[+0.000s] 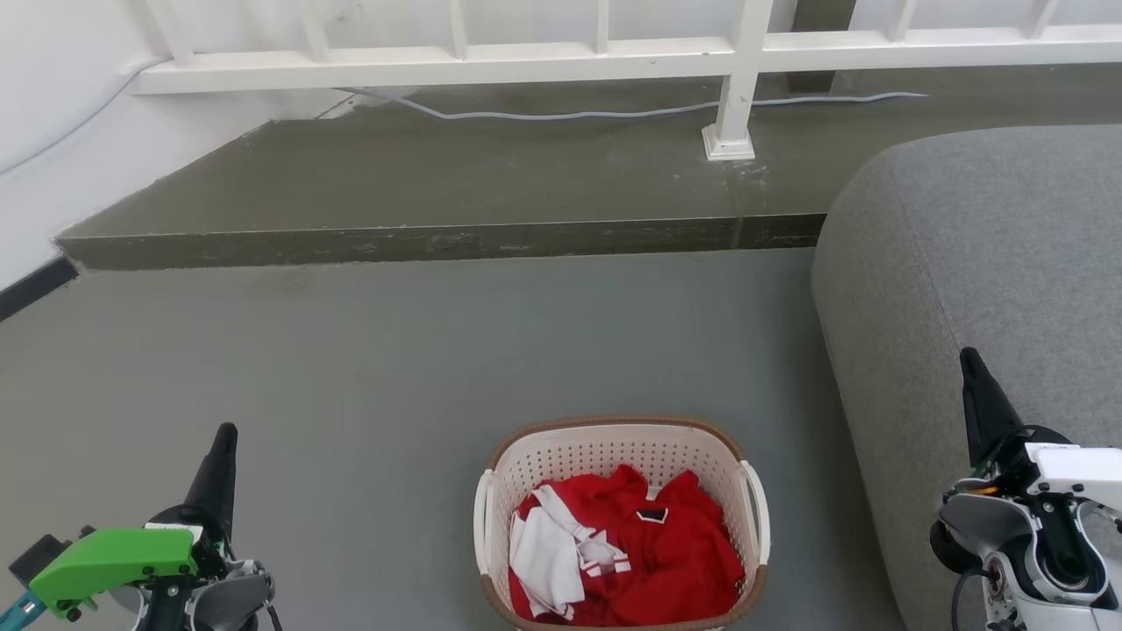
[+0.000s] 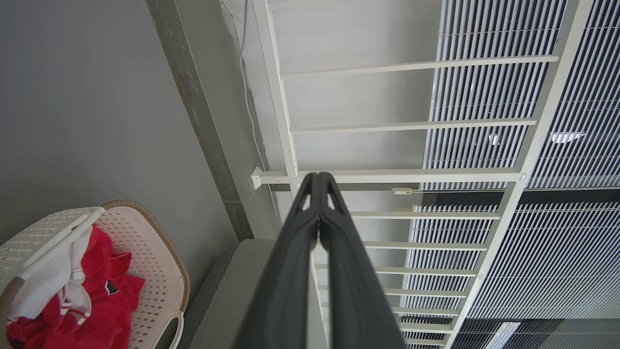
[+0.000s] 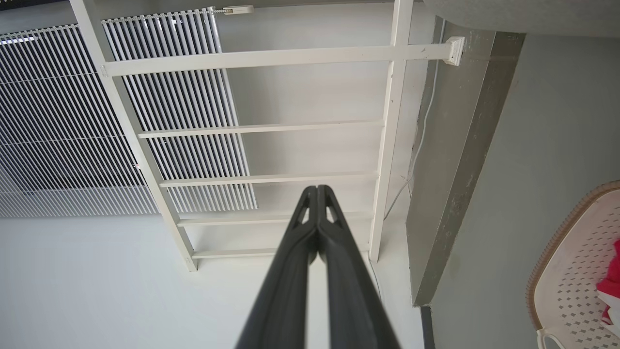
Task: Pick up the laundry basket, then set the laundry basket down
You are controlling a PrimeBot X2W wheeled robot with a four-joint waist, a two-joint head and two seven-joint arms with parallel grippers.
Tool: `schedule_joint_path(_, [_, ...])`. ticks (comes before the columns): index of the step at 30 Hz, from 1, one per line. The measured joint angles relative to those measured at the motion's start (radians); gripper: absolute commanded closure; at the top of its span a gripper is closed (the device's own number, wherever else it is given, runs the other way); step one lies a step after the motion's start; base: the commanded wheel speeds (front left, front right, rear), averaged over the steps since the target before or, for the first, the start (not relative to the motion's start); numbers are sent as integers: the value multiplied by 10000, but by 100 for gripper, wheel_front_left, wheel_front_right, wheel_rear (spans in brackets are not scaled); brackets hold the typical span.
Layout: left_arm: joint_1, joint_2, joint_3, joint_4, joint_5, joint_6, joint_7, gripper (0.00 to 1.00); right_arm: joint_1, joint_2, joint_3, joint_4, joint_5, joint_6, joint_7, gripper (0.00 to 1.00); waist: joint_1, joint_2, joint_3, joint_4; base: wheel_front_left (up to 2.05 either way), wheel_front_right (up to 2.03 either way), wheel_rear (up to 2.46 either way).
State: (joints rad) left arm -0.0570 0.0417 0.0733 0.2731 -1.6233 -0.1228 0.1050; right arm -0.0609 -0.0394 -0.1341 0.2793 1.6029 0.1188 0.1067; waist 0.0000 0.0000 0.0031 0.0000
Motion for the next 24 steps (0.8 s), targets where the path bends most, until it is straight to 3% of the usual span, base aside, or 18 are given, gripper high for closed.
schedule_joint_path(23, [0, -2, 4, 0, 0, 0, 0, 100, 0, 0, 0, 0, 0, 0, 0, 100, 0, 0, 0, 0, 0, 0, 0])
schedule_joint_path(24, [2, -4, 2, 10, -2, 2, 0, 0, 2, 2, 2, 12, 0, -2, 0, 0, 0, 0, 0, 0, 0, 0, 0])
